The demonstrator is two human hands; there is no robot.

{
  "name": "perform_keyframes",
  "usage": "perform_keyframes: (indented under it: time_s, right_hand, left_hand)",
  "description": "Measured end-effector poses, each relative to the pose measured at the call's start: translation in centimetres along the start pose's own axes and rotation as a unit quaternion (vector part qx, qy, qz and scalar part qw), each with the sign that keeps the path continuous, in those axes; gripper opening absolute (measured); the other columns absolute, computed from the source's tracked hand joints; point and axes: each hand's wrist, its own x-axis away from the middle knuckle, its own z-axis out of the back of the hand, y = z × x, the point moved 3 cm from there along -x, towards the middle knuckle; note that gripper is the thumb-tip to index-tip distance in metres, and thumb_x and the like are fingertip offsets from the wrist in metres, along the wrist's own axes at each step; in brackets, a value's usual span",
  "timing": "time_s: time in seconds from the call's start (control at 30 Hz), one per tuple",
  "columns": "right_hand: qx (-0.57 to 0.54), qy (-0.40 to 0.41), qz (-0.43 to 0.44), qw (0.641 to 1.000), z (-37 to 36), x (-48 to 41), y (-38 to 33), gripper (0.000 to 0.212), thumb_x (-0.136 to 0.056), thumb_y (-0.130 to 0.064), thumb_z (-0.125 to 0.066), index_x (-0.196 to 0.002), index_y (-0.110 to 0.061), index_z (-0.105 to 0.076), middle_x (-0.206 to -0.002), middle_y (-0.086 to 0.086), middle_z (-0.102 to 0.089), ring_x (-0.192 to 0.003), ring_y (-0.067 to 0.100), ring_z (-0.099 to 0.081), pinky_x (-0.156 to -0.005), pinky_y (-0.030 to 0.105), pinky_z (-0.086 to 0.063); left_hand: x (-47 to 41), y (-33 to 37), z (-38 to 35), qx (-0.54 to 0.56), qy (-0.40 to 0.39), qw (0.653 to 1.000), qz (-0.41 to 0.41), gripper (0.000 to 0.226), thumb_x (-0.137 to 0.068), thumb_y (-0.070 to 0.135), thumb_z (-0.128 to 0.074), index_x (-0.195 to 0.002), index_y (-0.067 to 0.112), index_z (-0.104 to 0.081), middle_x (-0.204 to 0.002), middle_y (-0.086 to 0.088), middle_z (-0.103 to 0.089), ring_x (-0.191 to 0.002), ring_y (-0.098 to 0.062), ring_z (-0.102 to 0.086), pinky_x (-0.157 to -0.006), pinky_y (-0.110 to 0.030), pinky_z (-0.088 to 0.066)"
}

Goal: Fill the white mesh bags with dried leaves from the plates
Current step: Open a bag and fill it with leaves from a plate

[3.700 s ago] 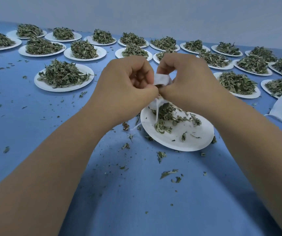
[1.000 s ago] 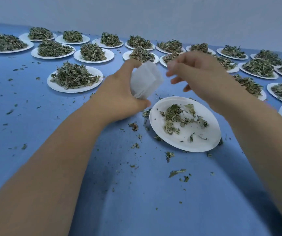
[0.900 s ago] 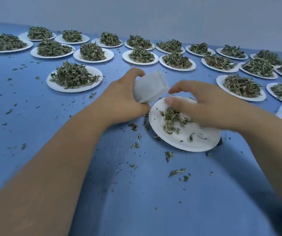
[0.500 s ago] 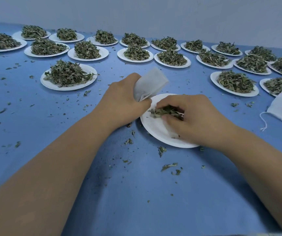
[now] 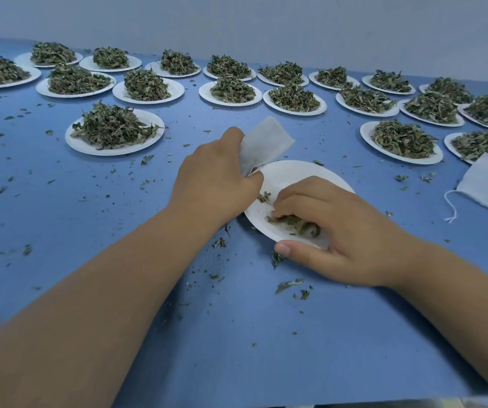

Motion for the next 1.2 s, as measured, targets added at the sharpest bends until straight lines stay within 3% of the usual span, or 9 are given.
perform_keyframes:
  time_s: [0.2,0.4,0.53,0.63,0.77,0.87,1.0,1.1,1.2]
  right_hand:
    - [0.0,0.1,0.018,0.995,-0.2,-0.1,-0.4,0.04,-0.101,-0.029,-0.055,-0.066,-0.011,-0.049,-0.064,-0.003,-0.042,-0.065,0.015,-0.039,-0.061,0.024,-0.035]
    - [-0.188,0.129,-0.143,0.963,0.3,0.0,1.2,0.047,-0.092,-0.016,-0.065,-0.054,-0.002,-0.04,-0.051,0.01,-0.034,-0.047,0.011,-0.032,-0.05,0.021,-0.026]
    - [-0.247,0.194,-0.234,0.92,2.4,-1.0,2.1,0.046,-0.09,-0.007,-0.066,-0.053,-0.001,-0.04,-0.047,0.0,-0.028,-0.041,0.005,-0.028,-0.046,0.012,-0.029]
    - [-0.38,0.277,-0.29,0.834,4.0,-3.1,2.2,0.048,-0.09,-0.006,-0.063,-0.054,-0.009,-0.031,-0.054,0.014,-0.023,-0.045,0.018,-0.02,-0.044,0.022,-0.024]
    - [-0.587,0.353,-0.347,0.64,4.8,-6.5,2.7,0.033,-0.088,-0.003,-0.057,-0.063,-0.017,-0.041,-0.055,-0.001,-0.033,-0.053,0.016,-0.02,-0.042,0.026,-0.02]
    - [-0.662,0.377,-0.347,0.547,4.9,-8.9,2.6,0.024,-0.087,0.0,-0.054,-0.071,-0.014,-0.044,-0.053,-0.003,-0.035,-0.046,0.012,-0.027,-0.04,0.023,-0.023]
    - [-0.609,0.386,-0.38,0.58,4.3,-10.2,2.0,0.02,-0.082,0.003,-0.056,-0.07,-0.011,-0.049,-0.055,0.002,-0.041,-0.044,0.016,-0.031,-0.042,0.021,-0.028]
    - [-0.558,0.401,-0.373,0.624,3.9,-10.4,1.8,0.019,-0.079,0.007,-0.058,-0.073,-0.011,-0.057,-0.066,0.004,-0.055,-0.055,0.018,-0.043,-0.049,0.023,-0.039]
    - [-0.572,0.404,-0.337,0.629,3.9,-10.5,1.9,0.022,-0.081,0.01,-0.06,-0.078,-0.011,-0.066,-0.078,0.004,-0.067,-0.075,0.019,-0.063,-0.066,0.026,-0.051]
  left_hand:
    - [0.0,-0.2,0.0,0.008,0.014,1.0,0.011,0.028,-0.078,0.04,-0.06,-0.094,0.025,-0.042,-0.075,0.011,-0.044,-0.071,-0.028,-0.047,-0.056,-0.033,-0.031]
    - [0.0,-0.2,0.3,0.027,0.016,0.999,0.011,0.028,-0.08,0.041,-0.059,-0.096,0.024,-0.043,-0.079,0.006,-0.05,-0.071,-0.028,-0.051,-0.052,-0.032,-0.032]
    - [0.0,0.0,0.6,0.027,0.015,1.0,0.0,0.028,-0.081,0.038,-0.061,-0.096,0.021,-0.044,-0.077,0.007,-0.047,-0.072,-0.029,-0.051,-0.054,-0.034,-0.034]
    - [-0.1,0.5,1.2,0.02,0.029,0.999,-0.016,0.033,-0.078,0.038,-0.06,-0.103,0.019,-0.05,-0.085,0.002,-0.057,-0.076,-0.03,-0.054,-0.061,-0.039,-0.045]
    - [0.1,1.0,1.6,0.024,0.021,0.999,-0.029,0.037,-0.078,0.038,-0.063,-0.109,0.022,-0.051,-0.093,0.002,-0.061,-0.083,-0.031,-0.057,-0.07,-0.045,-0.051]
    - [0.2,1.1,1.8,0.026,0.02,0.999,-0.032,0.039,-0.078,0.04,-0.065,-0.11,0.024,-0.051,-0.094,0.002,-0.062,-0.084,-0.031,-0.057,-0.071,-0.044,-0.05]
    - [0.2,1.3,1.8,0.025,0.028,0.999,-0.034,0.039,-0.077,0.039,-0.067,-0.111,0.026,-0.05,-0.092,0.004,-0.062,-0.082,-0.03,-0.057,-0.069,-0.042,-0.05]
    - [0.2,1.2,1.9,0.028,0.036,0.999,-0.029,0.037,-0.077,0.037,-0.066,-0.108,0.027,-0.05,-0.089,0.005,-0.061,-0.079,-0.029,-0.057,-0.067,-0.042,-0.05]
    - [0.1,1.3,1.8,0.026,0.032,0.999,-0.034,0.037,-0.076,0.037,-0.065,-0.109,0.027,-0.05,-0.088,0.005,-0.06,-0.079,-0.028,-0.056,-0.066,-0.04,-0.046]
